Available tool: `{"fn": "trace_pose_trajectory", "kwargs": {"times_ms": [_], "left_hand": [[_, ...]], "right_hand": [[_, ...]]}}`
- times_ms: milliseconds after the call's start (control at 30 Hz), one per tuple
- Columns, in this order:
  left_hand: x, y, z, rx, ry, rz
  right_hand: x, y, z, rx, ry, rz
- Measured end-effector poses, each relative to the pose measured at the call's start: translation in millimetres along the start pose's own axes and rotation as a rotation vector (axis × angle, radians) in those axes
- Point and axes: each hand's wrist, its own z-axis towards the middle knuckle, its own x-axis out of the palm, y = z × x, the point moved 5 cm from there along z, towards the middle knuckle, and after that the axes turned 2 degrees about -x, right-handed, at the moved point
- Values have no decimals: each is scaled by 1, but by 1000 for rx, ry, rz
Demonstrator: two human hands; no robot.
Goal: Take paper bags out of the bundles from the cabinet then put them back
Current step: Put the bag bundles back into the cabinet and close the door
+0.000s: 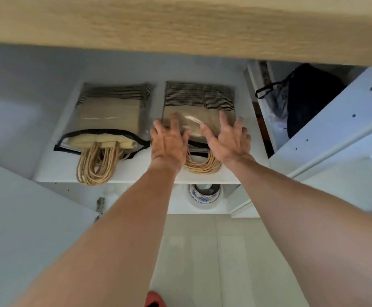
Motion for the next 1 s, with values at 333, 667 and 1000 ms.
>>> {"fn": "trace_pose_trajectory", "kwargs": {"times_ms": [333, 667, 1000], "left_hand": [[-72, 19, -102, 154, 107, 165], [-251, 71, -296, -121, 63, 162], [-400, 195, -400, -292, -126, 342]], "right_hand": [[-55, 16, -137, -71, 235, -171], [-215, 102, -296, -214, 274, -51], [-264, 233, -384, -364, 225, 45]]}}
